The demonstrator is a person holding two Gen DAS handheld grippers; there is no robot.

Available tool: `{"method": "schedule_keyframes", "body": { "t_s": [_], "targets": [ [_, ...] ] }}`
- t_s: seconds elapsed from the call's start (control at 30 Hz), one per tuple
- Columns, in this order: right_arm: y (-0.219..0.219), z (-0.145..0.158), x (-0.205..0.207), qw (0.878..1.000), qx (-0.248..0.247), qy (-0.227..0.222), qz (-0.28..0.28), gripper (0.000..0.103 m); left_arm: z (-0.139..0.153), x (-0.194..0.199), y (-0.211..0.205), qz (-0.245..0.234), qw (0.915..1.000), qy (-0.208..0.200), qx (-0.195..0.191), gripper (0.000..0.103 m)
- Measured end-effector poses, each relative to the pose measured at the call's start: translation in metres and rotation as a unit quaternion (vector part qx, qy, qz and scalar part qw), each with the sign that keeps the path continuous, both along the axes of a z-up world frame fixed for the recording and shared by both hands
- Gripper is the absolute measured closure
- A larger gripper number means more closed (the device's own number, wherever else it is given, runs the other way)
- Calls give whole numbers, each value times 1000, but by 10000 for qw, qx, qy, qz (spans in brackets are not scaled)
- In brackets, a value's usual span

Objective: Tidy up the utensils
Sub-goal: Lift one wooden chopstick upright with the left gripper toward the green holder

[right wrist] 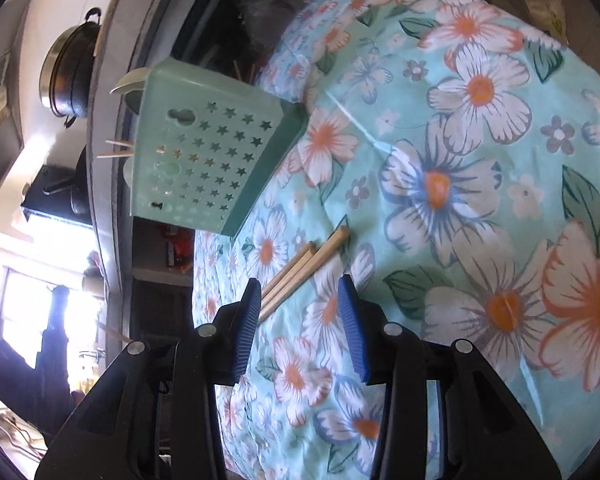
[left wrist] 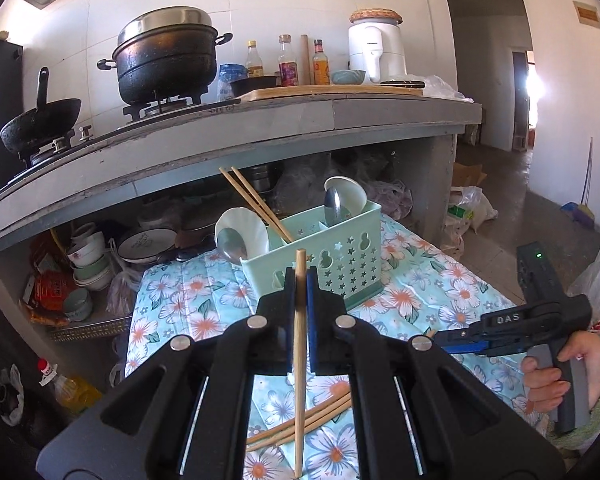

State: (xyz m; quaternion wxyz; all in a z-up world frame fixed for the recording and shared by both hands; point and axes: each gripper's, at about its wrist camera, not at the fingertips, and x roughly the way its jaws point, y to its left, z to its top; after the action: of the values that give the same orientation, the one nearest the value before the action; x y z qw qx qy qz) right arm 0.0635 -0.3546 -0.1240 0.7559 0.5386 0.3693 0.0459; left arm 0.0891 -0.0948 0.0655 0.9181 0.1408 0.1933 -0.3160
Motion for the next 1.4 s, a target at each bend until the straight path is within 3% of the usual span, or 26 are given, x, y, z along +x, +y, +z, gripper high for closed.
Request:
{"method": "schedule_keyframes", "body": {
  "t_s": [0.33,0.7,0.8,1.4],
  "targets": [
    [-9,-19,18,9971,596,164,-449,69,-1,1,3,14,10000,0,-12,99],
    [-19,-33,6,9928,873,179,-805,92,-1,0,2,16,10000,-1,0,99],
    [-21,-32,1,9922,921,95,-834,93,-2,0,1,4,10000,-9,30,99],
    [-32,47,-31,9886,617,-1108,-817,96,-2,-2,-7,-16,9998,-25,204,99]
  ]
}}
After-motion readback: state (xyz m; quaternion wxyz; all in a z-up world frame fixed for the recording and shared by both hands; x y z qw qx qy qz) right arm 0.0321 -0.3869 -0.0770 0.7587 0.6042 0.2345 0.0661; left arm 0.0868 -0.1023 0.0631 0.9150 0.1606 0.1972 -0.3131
